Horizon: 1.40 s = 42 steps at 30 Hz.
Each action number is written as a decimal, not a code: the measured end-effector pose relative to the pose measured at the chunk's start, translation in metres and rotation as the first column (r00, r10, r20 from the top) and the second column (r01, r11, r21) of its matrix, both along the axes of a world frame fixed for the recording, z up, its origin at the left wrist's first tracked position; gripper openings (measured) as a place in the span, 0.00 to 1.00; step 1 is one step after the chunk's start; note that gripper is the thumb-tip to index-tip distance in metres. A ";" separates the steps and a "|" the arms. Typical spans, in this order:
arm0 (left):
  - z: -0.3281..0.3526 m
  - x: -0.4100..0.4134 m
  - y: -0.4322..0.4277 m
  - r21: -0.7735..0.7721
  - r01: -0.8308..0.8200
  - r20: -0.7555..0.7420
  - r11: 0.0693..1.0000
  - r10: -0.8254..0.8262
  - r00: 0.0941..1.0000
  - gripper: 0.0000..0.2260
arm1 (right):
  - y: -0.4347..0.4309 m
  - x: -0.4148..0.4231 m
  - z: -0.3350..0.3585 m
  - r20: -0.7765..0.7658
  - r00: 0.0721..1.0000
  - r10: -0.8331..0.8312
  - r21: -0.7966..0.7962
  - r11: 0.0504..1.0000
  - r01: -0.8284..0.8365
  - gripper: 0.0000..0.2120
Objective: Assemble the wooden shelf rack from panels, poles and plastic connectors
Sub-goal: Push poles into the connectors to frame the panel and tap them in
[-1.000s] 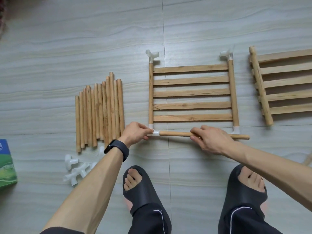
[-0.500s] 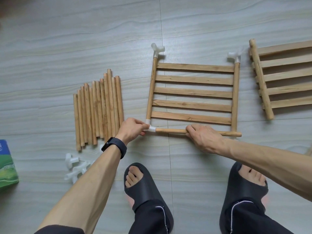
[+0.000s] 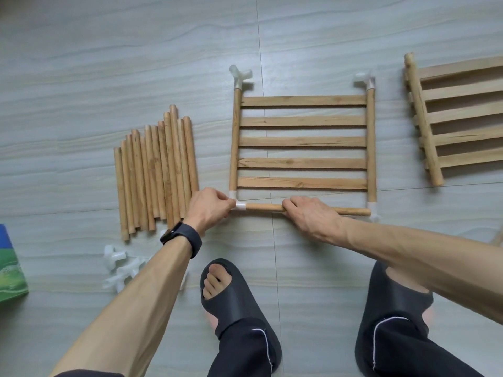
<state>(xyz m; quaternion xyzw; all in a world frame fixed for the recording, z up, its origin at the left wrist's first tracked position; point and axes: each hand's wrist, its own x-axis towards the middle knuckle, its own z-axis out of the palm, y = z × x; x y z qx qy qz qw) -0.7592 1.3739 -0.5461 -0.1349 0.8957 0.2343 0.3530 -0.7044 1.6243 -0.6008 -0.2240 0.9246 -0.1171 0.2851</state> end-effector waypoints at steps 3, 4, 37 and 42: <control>0.002 0.003 0.001 -0.100 0.102 0.012 0.990 -0.101 0.995 0.12 | -0.003 -0.008 0.008 -0.017 0.999 -0.046 0.013 0.999 0.047 0.14; 0.001 0.006 0.006 -0.186 0.152 0.010 0.971 -0.152 0.988 0.13 | 0.000 -0.008 0.012 -0.035 0.996 -0.087 -0.008 0.996 0.086 0.15; -0.034 0.012 0.153 -0.150 0.767 -0.228 0.624 -0.776 0.588 0.14 | 0.141 0.049 0.012 0.155 0.098 -0.983 -0.170 0.071 0.983 0.11; -0.035 0.013 0.155 -0.169 0.761 -0.235 0.627 -0.775 0.586 0.14 | 0.129 0.041 0.011 0.169 0.118 -0.979 -0.163 0.090 0.982 0.10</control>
